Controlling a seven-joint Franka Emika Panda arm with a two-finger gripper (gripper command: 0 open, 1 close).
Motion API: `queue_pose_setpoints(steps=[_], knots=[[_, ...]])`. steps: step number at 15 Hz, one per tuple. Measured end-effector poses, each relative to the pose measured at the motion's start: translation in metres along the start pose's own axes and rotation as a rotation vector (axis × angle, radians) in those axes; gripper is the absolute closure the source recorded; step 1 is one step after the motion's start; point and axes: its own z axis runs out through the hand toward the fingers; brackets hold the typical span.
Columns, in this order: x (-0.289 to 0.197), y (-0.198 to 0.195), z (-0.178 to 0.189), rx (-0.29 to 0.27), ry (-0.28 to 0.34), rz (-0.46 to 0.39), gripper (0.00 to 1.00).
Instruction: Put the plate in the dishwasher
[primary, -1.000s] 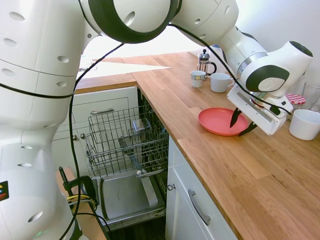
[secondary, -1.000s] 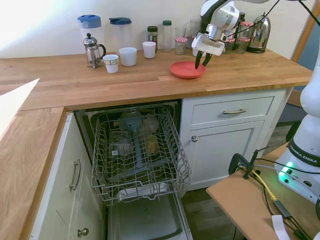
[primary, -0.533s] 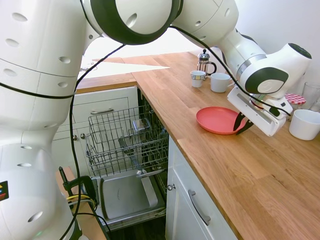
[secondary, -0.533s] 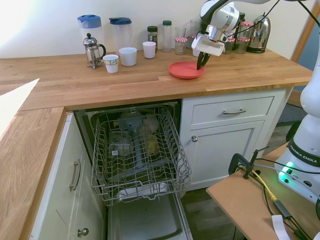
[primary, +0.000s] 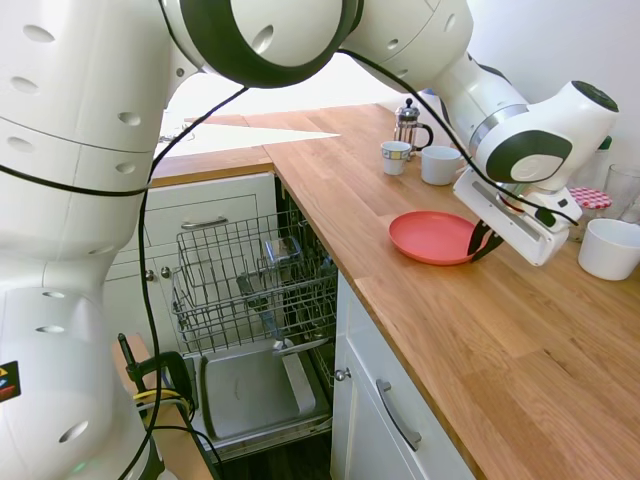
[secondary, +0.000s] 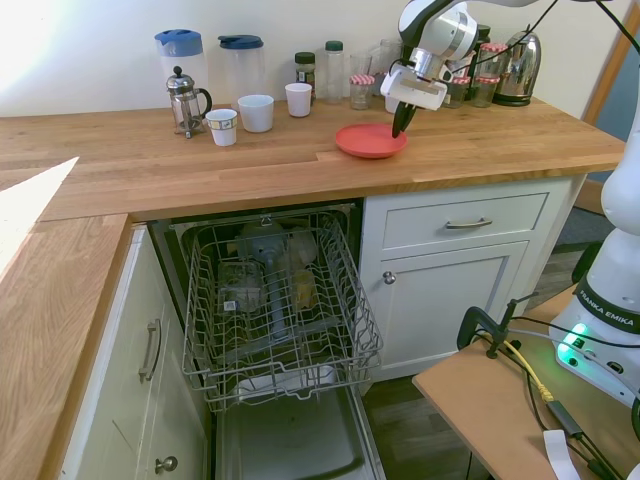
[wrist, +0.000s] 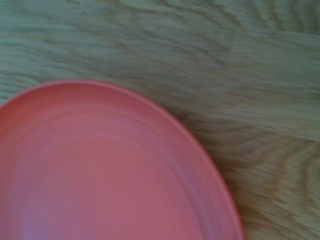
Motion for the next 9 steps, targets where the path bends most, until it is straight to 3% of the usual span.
queue_pose_setpoints(steps=[6, 9], knots=[[-0.044, -0.049, -0.022, 0.057, -0.010, -0.051, 1.00], [-0.079, -0.080, -0.053, 0.051, 0.012, -0.102, 1.00]])
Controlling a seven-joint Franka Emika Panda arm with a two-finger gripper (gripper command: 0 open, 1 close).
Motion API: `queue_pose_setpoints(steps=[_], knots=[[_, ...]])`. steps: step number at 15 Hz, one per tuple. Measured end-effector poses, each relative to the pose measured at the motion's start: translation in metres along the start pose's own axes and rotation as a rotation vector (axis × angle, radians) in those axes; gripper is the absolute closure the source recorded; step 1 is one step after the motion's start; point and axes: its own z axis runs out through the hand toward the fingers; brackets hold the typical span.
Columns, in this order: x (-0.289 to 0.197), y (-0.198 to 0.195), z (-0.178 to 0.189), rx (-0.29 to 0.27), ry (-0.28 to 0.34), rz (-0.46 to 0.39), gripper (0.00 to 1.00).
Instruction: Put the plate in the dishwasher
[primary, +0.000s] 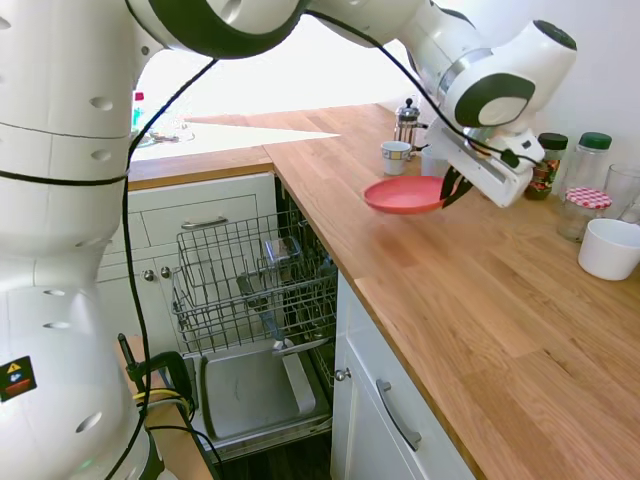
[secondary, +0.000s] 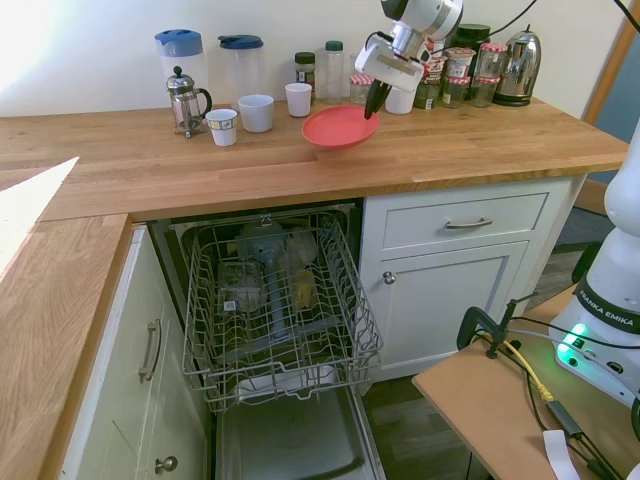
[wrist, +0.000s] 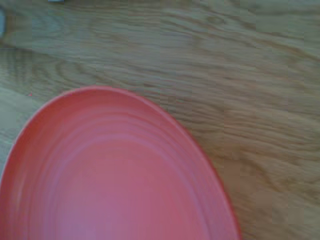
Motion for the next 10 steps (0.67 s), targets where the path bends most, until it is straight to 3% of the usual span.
queue_pose_setpoints(steps=[6, 10], knots=[[-0.133, -0.083, -0.031, -0.114, 0.103, -0.194, 1.00], [-0.246, -0.116, 0.025, -0.213, 0.192, -0.352, 1.00]])
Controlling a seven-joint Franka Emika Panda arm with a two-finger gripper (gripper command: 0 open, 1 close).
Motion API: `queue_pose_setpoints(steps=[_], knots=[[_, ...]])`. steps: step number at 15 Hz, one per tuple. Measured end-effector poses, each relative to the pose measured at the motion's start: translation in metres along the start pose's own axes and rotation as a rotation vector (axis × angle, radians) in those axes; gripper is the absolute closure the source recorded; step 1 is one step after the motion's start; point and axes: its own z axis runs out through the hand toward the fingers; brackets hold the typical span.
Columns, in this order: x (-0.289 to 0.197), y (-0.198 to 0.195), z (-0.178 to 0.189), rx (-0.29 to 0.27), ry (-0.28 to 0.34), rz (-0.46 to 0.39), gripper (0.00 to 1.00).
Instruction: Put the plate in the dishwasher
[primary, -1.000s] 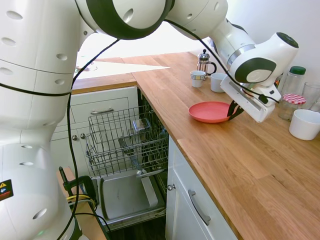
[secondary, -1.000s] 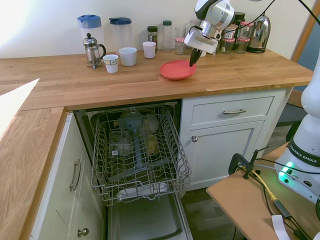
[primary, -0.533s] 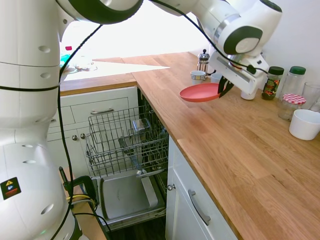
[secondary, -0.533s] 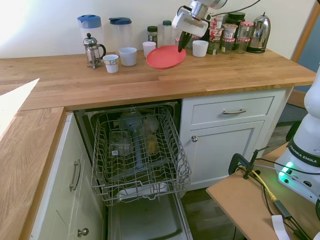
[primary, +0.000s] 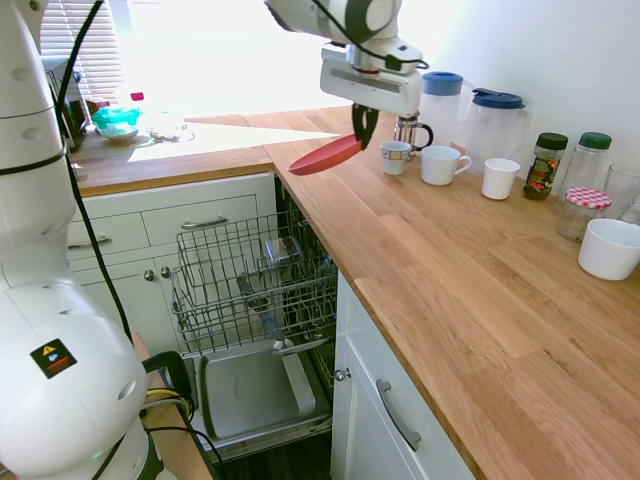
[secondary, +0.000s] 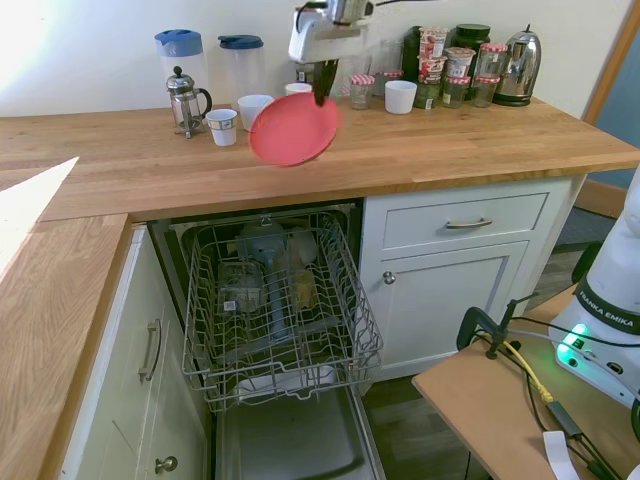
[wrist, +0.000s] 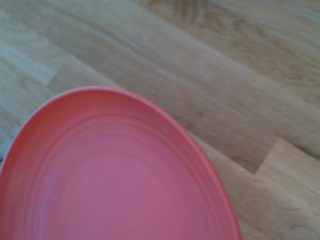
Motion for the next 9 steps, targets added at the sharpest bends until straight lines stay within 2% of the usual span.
queue_pose_setpoints(steps=[2, 4, 6, 9], knots=[[-0.051, -0.025, 0.020, -0.023, 0.044, -0.072, 1.00], [-0.111, -0.041, 0.033, -0.023, 0.105, -0.146, 1.00], [-0.169, -0.051, 0.047, -0.020, 0.182, -0.218, 1.00], [-0.228, -0.049, 0.076, 0.009, 0.321, -0.321, 1.00]])
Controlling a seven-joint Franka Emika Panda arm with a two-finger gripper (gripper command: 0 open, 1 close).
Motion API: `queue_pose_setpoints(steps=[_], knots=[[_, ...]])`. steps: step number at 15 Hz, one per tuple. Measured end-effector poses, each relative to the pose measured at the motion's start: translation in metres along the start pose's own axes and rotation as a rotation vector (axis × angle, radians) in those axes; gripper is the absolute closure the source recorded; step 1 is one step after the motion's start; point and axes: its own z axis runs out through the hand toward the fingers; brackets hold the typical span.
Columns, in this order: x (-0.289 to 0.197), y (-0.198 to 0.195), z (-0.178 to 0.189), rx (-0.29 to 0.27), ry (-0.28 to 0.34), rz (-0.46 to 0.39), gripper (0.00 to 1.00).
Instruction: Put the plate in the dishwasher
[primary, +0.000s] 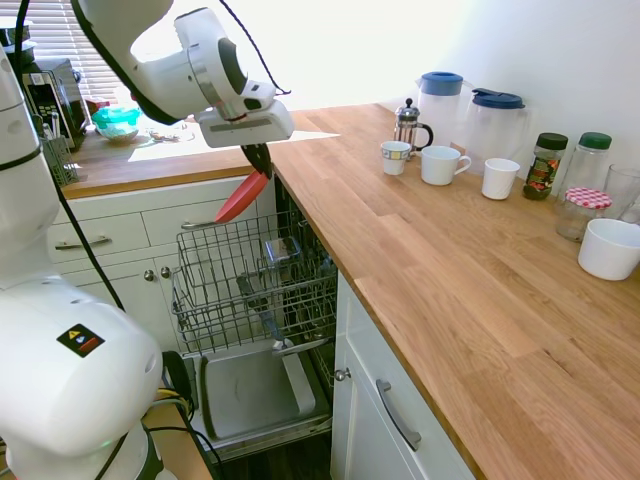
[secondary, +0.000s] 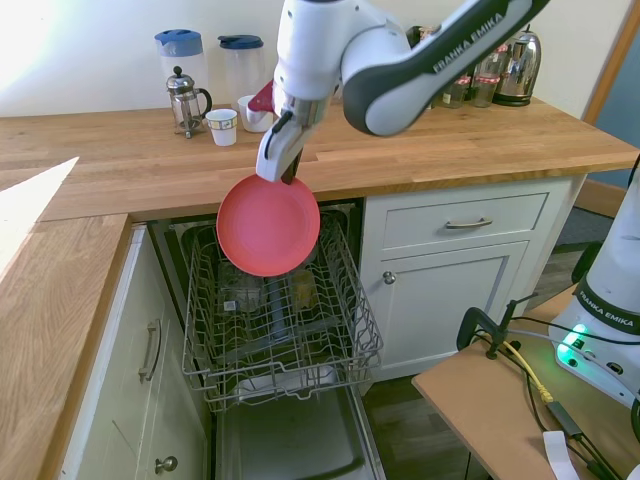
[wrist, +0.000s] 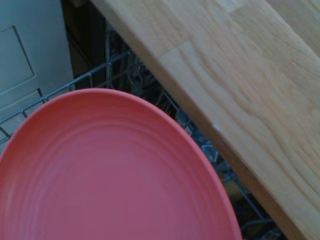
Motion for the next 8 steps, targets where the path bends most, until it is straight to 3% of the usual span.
queue_pose_setpoints(steps=[5, 8], knots=[[-0.086, -0.023, -0.009, 0.110, 0.222, -0.170, 1.00], [-0.123, -0.034, -0.012, 0.150, 0.389, -0.252, 1.00]])
